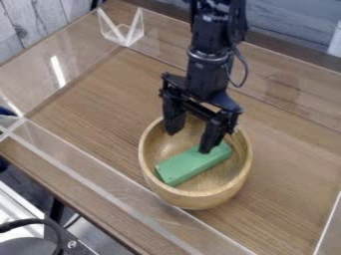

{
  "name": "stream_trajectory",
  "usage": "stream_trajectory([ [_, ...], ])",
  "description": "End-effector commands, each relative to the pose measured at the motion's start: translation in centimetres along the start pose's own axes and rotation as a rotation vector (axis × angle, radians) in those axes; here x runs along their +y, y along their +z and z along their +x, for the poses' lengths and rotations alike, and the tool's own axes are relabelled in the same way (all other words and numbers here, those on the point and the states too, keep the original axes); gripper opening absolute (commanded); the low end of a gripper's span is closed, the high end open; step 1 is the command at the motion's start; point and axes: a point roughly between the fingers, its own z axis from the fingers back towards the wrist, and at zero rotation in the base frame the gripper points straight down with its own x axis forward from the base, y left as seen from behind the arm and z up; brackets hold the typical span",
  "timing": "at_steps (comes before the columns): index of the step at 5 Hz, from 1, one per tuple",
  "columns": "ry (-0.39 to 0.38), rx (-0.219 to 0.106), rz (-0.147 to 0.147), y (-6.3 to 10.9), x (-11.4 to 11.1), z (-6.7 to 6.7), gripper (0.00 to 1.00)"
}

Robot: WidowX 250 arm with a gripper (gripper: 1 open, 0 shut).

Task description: Remove the green block from inside the brown bowl and put it on the table

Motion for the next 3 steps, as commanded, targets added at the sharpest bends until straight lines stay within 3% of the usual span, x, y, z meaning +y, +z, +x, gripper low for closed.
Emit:
stream_trajectory([
  [1,-0.011,-0.029,0.009,0.44,-0.12,0.67,1.00],
  [3,-0.019,-0.014,0.006,-0.23,-0.32,0.93,1.00],
])
